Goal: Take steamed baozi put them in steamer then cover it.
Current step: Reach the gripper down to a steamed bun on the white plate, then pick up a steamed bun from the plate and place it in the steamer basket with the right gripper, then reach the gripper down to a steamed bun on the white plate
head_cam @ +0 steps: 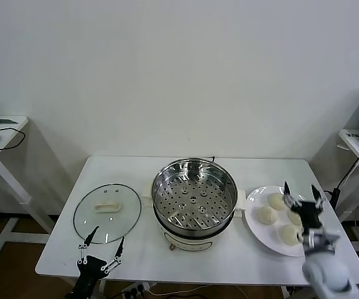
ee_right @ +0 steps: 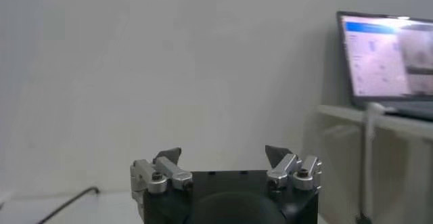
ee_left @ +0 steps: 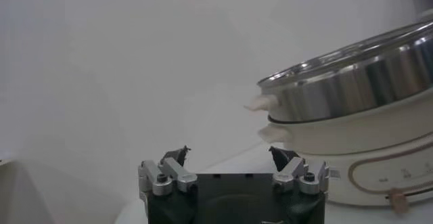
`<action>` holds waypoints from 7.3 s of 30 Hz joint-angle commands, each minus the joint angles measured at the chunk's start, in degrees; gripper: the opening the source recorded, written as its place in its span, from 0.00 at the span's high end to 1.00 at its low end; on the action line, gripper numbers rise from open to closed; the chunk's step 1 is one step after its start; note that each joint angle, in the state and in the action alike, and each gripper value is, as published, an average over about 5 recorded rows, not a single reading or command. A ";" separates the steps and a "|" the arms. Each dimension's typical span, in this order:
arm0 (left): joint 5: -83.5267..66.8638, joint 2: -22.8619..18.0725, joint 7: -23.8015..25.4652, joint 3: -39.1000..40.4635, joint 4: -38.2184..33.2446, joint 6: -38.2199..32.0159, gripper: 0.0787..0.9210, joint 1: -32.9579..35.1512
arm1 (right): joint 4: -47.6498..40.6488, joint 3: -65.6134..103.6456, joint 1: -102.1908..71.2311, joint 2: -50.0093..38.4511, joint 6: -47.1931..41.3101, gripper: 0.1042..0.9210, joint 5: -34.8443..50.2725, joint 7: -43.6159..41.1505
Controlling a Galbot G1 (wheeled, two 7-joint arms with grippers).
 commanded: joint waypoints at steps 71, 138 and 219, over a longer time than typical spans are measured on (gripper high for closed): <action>-0.09 -2.10 -1.11 -1.31 0.33 -1.00 0.12 2.38 | -54.88 -61.77 66.30 -3.76 4.47 0.24 -50.99 -77.26; -0.83 -2.17 -1.98 -1.76 -1.02 -2.22 0.12 2.31 | -30.33 -88.03 86.97 17.73 33.20 0.22 -61.75 -79.87; -0.62 -2.05 -2.18 -1.92 -0.65 -2.44 0.12 1.08 | -34.05 -89.79 76.61 -11.99 -8.22 0.31 -30.49 -73.80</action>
